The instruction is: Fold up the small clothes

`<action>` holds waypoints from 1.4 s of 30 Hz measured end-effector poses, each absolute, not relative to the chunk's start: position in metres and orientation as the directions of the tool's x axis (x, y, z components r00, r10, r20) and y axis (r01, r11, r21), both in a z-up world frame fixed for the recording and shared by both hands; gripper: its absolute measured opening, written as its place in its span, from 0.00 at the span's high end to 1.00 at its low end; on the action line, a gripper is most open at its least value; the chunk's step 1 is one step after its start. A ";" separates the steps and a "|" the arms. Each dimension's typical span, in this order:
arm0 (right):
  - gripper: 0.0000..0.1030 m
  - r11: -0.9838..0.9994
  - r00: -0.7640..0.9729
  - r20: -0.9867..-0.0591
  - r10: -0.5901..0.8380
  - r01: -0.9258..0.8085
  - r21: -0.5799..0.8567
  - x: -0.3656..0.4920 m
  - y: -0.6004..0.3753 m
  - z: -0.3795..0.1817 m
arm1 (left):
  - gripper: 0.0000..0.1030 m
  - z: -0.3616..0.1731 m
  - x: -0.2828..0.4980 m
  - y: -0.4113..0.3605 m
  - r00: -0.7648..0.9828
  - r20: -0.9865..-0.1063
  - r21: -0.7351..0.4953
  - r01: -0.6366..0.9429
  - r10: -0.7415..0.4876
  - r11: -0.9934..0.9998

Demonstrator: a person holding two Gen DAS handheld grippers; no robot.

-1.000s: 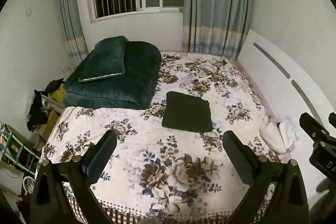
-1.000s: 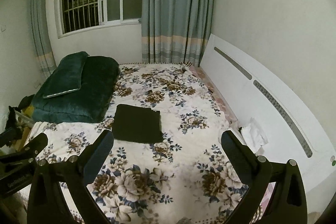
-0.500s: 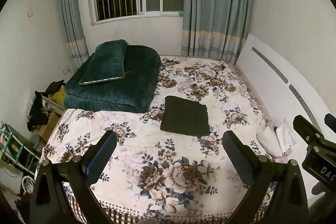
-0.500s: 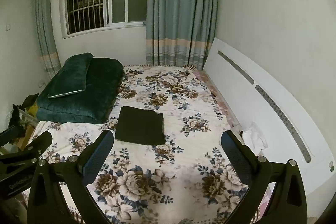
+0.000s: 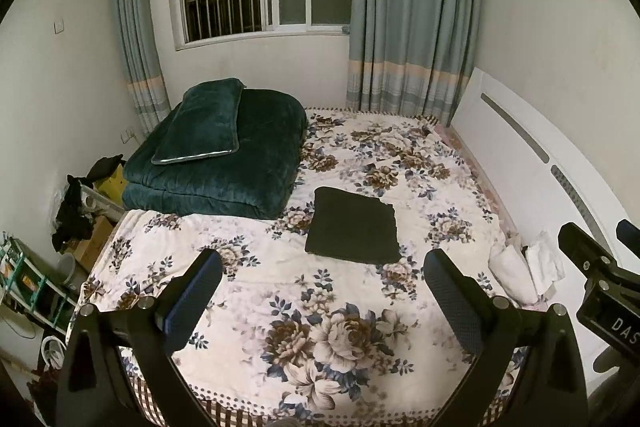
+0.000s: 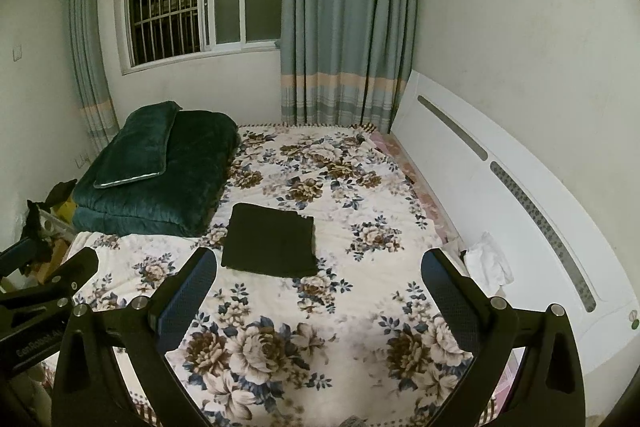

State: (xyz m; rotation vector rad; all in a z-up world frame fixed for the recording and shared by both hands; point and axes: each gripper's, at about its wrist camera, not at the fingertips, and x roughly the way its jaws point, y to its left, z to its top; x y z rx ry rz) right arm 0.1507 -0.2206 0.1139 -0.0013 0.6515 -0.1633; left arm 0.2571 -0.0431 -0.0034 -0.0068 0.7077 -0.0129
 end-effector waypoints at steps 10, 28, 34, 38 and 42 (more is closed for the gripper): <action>0.00 0.989 0.785 -0.603 -0.143 0.140 -0.052 0.156 -0.216 0.118 | 0.00 -0.003 0.257 -0.041 0.760 -0.650 -0.010 0.012 -0.016 1.000; 0.00 0.990 0.785 -0.605 -0.134 0.132 -0.048 0.158 -0.215 0.117 | 0.00 0.002 0.262 -0.051 0.769 -0.639 -0.010 0.004 -0.010 1.000; 0.00 0.990 0.783 -0.608 -0.133 0.131 -0.048 0.158 -0.214 0.116 | 0.00 0.008 0.265 -0.057 0.774 -0.634 -0.017 0.000 -0.011 1.000; 0.00 0.990 0.782 -0.608 -0.133 0.134 -0.045 0.153 -0.209 0.117 | 0.00 0.009 0.266 -0.059 0.774 -0.633 -0.015 -0.004 -0.006 1.000; 0.00 0.990 0.783 -0.607 -0.135 0.136 -0.045 0.151 -0.206 0.118 | 0.00 0.014 0.263 -0.058 0.778 -0.628 -0.015 -0.016 0.003 1.000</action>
